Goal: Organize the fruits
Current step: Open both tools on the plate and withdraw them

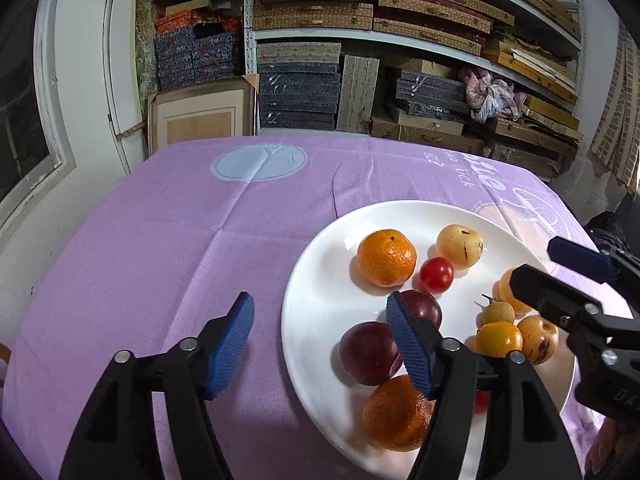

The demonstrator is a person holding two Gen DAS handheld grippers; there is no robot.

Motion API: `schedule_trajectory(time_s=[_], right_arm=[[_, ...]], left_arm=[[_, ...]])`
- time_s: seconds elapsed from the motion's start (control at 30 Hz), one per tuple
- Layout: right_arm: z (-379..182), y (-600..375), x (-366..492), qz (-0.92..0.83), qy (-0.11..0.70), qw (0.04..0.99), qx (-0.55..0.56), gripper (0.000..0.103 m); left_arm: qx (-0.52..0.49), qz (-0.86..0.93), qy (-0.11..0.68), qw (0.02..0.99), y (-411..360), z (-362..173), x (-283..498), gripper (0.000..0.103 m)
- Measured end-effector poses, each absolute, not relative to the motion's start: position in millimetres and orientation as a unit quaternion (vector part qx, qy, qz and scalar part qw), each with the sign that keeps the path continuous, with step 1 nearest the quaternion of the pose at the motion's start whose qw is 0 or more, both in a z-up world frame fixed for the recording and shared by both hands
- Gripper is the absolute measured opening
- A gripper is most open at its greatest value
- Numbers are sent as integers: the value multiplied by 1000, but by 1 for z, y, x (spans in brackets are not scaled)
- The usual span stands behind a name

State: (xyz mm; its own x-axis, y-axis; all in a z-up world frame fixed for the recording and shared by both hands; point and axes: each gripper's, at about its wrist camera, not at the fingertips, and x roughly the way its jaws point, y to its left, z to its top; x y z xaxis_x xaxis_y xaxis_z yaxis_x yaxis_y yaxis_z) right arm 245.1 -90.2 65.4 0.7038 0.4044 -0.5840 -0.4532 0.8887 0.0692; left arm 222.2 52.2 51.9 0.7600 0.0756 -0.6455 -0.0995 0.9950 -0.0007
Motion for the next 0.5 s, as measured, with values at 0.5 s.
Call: schedule_trajectory(time_s=[0.5], right_arm=[[111, -152, 117, 238, 269, 933, -25, 95]], left_arm=[[48, 37, 308, 949, 21, 83, 123, 96]])
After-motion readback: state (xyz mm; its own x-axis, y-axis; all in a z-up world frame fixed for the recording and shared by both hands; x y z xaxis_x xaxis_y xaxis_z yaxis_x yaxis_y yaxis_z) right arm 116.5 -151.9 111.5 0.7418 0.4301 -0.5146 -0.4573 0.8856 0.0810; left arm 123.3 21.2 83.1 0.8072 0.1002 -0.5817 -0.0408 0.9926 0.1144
